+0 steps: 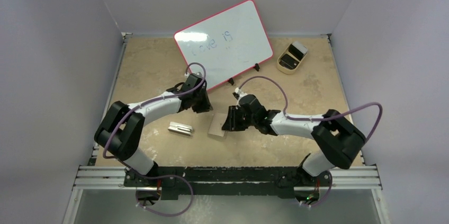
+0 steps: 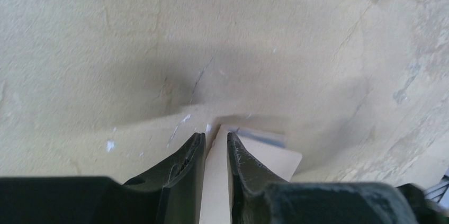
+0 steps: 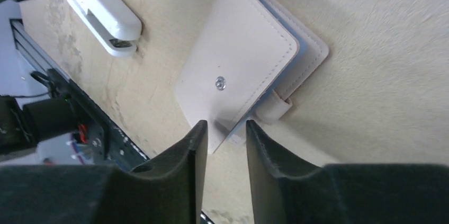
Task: Put the credit cards into the card holder
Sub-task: Close the card holder at the center of the board.
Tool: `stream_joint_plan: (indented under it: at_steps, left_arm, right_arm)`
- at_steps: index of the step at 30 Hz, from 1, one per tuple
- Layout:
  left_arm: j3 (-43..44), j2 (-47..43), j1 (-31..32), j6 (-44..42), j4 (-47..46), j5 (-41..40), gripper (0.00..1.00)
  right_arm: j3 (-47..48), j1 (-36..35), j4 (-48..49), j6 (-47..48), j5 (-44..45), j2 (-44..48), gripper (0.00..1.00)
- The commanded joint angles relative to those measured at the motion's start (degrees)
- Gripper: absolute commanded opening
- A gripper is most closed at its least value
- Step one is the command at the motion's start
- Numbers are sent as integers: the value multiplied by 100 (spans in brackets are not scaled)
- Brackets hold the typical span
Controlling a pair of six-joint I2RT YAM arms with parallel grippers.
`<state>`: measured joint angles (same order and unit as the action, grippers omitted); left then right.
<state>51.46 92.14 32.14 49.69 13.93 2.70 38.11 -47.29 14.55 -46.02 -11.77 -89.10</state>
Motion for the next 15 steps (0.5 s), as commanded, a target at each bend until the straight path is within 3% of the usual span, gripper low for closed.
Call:
stream_joint_plan:
  at_steps: [1,4,11,15]
  left_arm:
    - [101,-606,20,-385,630,-207,22]
    - [-71,-804,20,-362,650,30,23]
    - [-528,-1195,-20,-305,638,427,25]
    - [-511,-1198,-156,-355,646,685,26]
  right_arm:
    - [16,-17,-311,1537,507,884,39]
    - [11,-17,-425,2259,393,1083,43]
    - [734,-26,-1308,4115,-379,546,48]
    - [1111,-34,-1558,4804,-309,322,50]
